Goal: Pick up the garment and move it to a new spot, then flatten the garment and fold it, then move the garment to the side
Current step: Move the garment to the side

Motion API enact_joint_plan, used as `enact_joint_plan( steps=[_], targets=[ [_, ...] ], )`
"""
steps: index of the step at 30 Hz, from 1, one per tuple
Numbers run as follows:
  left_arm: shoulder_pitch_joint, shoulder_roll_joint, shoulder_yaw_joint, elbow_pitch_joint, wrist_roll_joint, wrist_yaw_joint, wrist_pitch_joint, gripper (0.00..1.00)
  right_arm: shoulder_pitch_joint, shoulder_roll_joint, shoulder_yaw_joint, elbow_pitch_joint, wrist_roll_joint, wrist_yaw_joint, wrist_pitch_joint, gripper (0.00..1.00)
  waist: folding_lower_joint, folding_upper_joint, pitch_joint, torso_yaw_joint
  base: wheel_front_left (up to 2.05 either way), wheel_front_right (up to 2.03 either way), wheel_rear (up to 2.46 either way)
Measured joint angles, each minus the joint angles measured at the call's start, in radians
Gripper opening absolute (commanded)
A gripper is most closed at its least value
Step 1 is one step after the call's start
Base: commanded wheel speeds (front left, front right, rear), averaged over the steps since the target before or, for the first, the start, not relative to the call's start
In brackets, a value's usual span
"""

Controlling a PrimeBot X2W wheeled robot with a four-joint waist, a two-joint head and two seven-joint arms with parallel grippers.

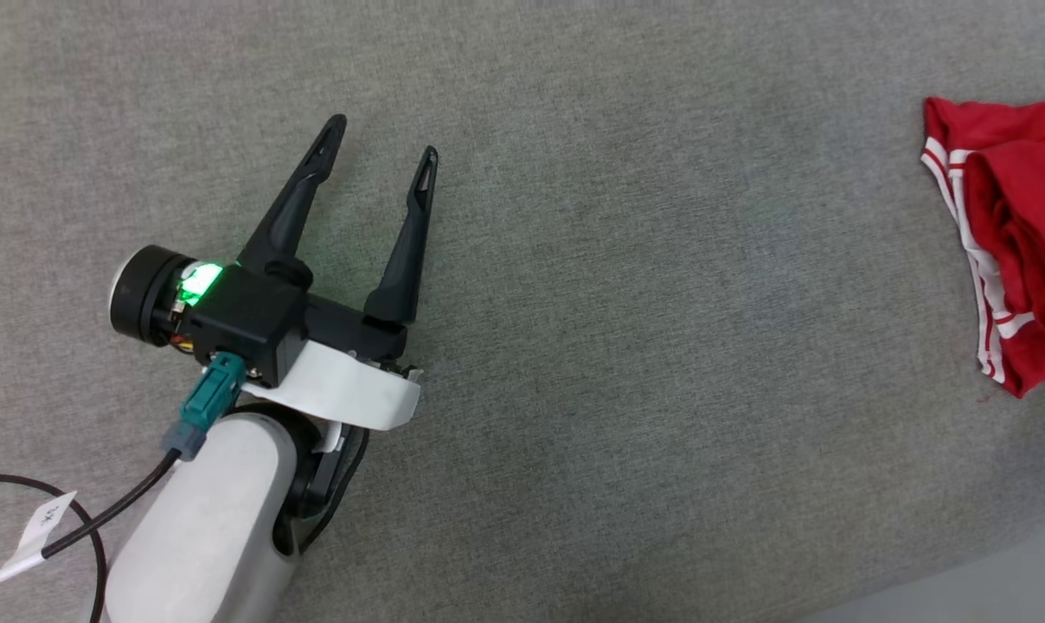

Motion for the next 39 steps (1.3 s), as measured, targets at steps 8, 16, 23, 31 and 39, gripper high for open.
enact_joint_plan(
  steps=[8, 16, 23, 31, 39],
  targets=[
    [0.077, -0.008, 0.016, 0.051, -0.032, 0.032, -0.034, 1.0, 0.027, 0.015, 0.021, -0.025, -0.076, 0.0, -0.109, 1.0, 0.0, 0.0, -0.098, -0.006, 0.0, 0.0, 0.0],
    [0.21, -0.043, 0.043, 0.089, -0.083, 0.084, -0.067, 1.0, 0.201, 0.111, 0.141, -0.174, -0.041, 0.0, -0.169, 1.0, -0.0002, 0.0, -0.252, 0.001, 0.0, 0.0, 0.0],
    [0.314, -0.057, 0.064, 0.121, -0.116, 0.107, -0.084, 1.0, 0.393, 0.161, 0.246, -0.371, 0.017, 0.0, -0.167, 1.0, -0.0002, 0.0, -0.389, 0.039, 0.0, 0.0, 0.0],
    [0.395, -0.053, 0.094, 0.149, -0.142, 0.133, -0.091, 1.0, 0.587, 0.227, 0.315, -0.618, 0.049, 0.0, -0.168, 1.0, -0.0004, -0.0001, -0.492, 0.125, 0.0, 0.0, 0.0],
    [0.455, -0.024, 0.144, 0.172, -0.15, 0.152, -0.1, 1.0, 0.772, 0.295, 0.313, -0.882, 0.006, 0.0, -0.14, 1.0, -0.0004, -0.0001, -0.565, 0.198, 0.0, 0.0, 0.0]
  ],
)
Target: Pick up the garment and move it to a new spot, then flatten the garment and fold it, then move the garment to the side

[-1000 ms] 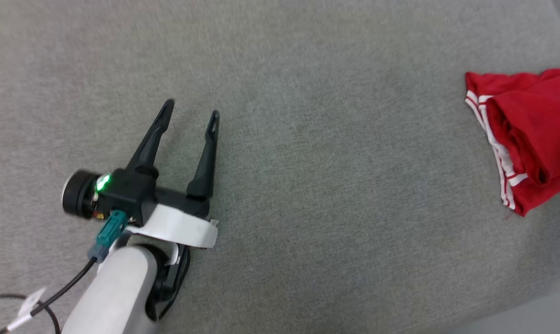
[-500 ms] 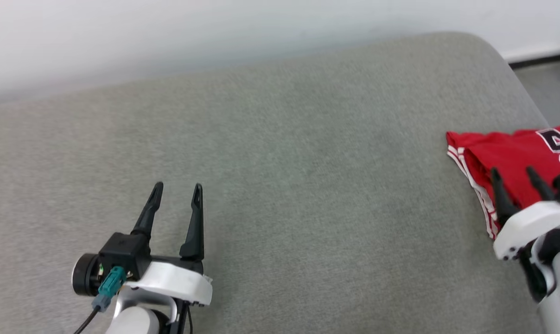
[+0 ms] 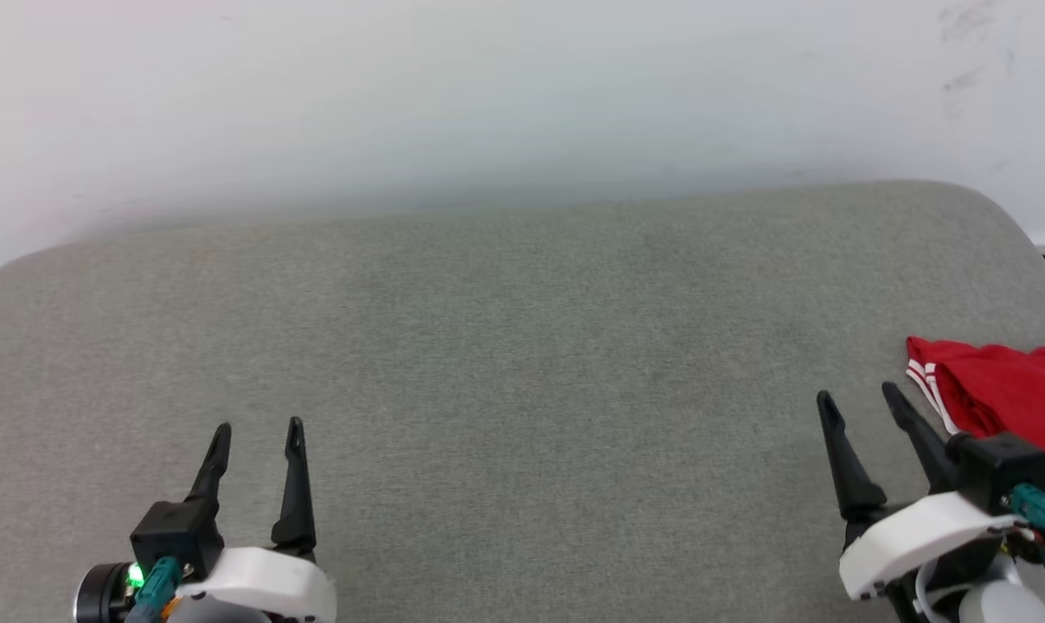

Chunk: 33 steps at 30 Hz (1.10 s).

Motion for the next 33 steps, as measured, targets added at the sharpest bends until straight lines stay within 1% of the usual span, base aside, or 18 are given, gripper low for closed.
enact_joint_plan(
  steps=[1, 4, 8, 13, 23, 33],
  targets=[
    [0.0, 0.0, 0.0, 0.0, 0.0, 0.0, 0.0, 1.0, 0.0, 0.0, 0.0, 0.0, 0.0, 0.0, 0.0, 1.0, 0.0, 0.0, 0.0, 0.0, 0.0, 0.0, 0.0],
    [0.021, 0.01, 0.016, -0.003, -0.003, 0.001, -0.002, 1.0, 0.06, 0.018, -0.007, -0.08, -0.012, 0.0, 0.029, 1.0, 0.0, 0.0, -0.013, 0.017, 0.0, 0.0, 0.0],
    [0.035, 0.017, 0.021, -0.012, -0.002, -0.02, -0.003, 1.0, 0.114, 0.036, -0.014, -0.158, -0.023, 0.0, 0.052, 1.0, 0.0, 0.0, -0.021, 0.027, 0.0, 0.0, 0.0],
    [0.056, 0.011, 0.02, -0.011, -0.001, -0.039, -0.004, 1.0, 0.153, 0.047, -0.026, -0.207, -0.031, 0.0, 0.072, 1.0, 0.0001, 0.0, -0.028, 0.028, 0.0, 0.0, 0.0],
    [0.057, -0.005, 0.022, 0.009, 0.008, -0.058, -0.004, 1.0, 0.157, 0.049, -0.044, -0.211, -0.057, 0.0, 0.075, 1.0, 0.0003, 0.0, -0.026, 0.023, 0.0, 0.0, 0.0],
    [0.048, -0.028, 0.029, 0.015, 0.027, -0.065, -0.004, 1.0, 0.156, 0.046, -0.042, -0.198, -0.058, 0.0, 0.058, 1.0, 0.0003, 0.0, -0.029, 0.017, 0.0, 0.0, 0.0]
  ],
)
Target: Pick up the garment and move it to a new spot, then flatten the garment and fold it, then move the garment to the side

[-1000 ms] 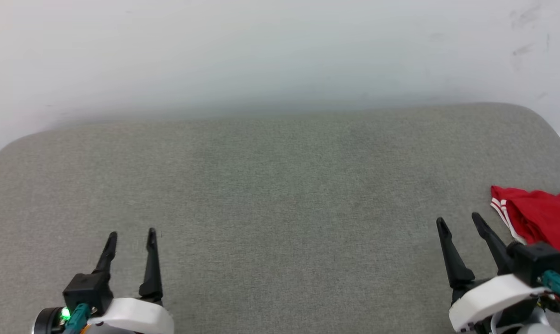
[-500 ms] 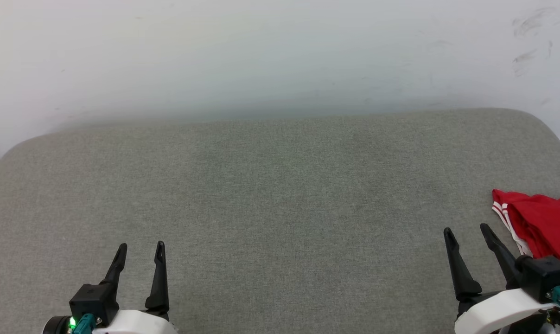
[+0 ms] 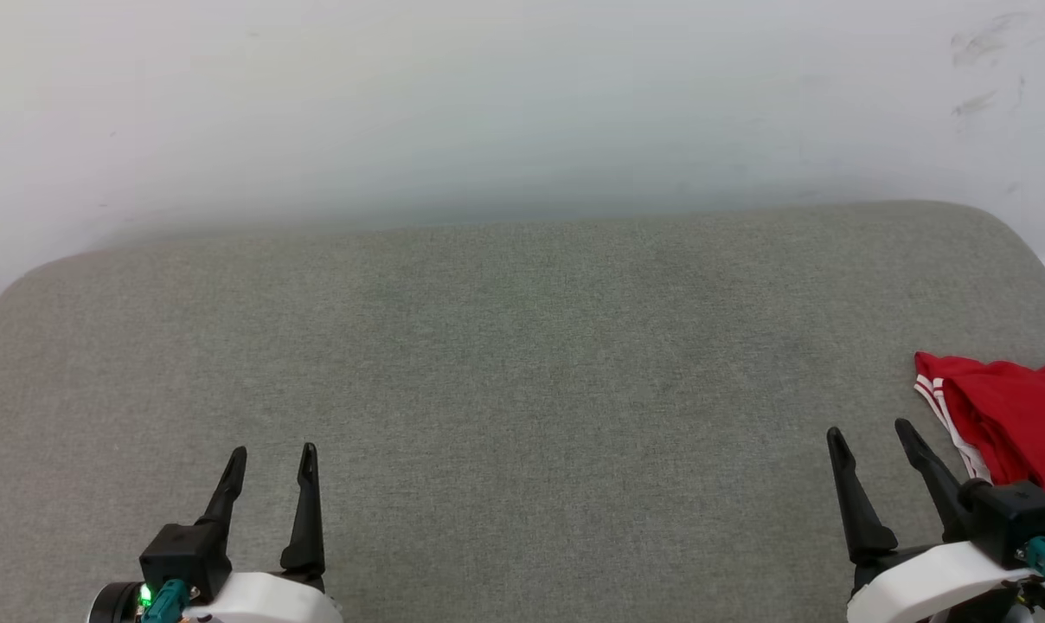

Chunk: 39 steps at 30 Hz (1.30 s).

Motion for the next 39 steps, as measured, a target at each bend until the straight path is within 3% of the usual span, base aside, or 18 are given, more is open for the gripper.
enact_joint_plan(
  steps=[1, 2, 7, 39],
  targets=[
    [0.0, -0.003, 0.004, -0.002, 0.001, 0.0, 0.0, 1.0, 0.0, 0.0, 0.001, 0.001, 0.001, 0.0, -0.001, 1.0, 0.0, 0.0, 0.0, 0.0, 0.0, 0.0, 0.0],
    [0.0, -0.005, 0.006, 0.0, 0.0, -0.001, 0.0, 0.0, 0.0, 0.0, 0.002, 0.002, 0.003, 0.0, -0.003, 0.0, 0.0, 0.0, 0.0, -0.001, 0.0, 0.0, 0.0],
    [0.022, -0.026, 0.001, 0.027, -0.027, -0.007, 0.012, 0.0, 0.009, 0.005, 0.004, 0.036, 0.03, 0.0, 0.002, 0.0, 0.0, 0.0, 0.001, 0.0, 0.0, 0.0, 0.0],
    [-0.031, -0.099, 0.128, 0.079, -0.487, -0.118, 0.142, 0.0, -0.042, 0.024, -0.041, 0.115, 0.578, 0.0, 0.064, 0.0, 0.0001, 0.0, 0.008, 0.017, 0.0, 0.0, 0.0]
  ],
)
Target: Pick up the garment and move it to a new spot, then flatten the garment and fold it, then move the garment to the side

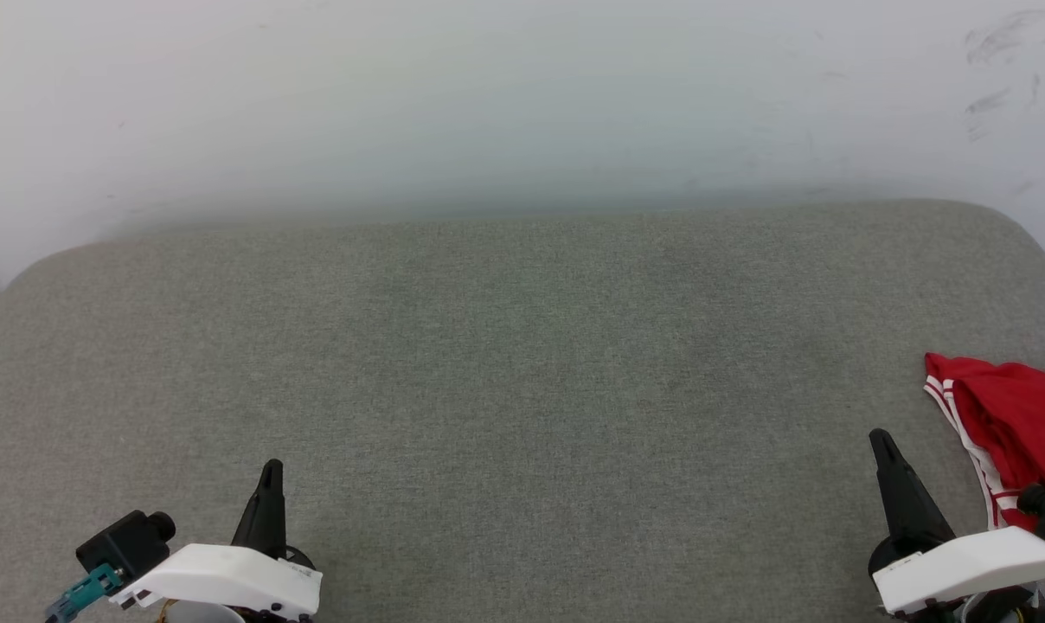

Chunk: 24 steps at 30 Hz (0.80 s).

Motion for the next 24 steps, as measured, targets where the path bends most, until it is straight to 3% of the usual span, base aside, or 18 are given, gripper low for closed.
enact_joint_plan(
  steps=[24],
  targets=[
    [-0.032, -0.047, 0.073, 0.024, -0.249, -0.062, 0.075, 0.0, -0.042, 0.012, -0.025, 0.045, 0.303, 0.0, 0.036, 0.0, 0.0, 0.0, 0.005, 0.012, 0.0, 0.0, 0.0]
  ],
)
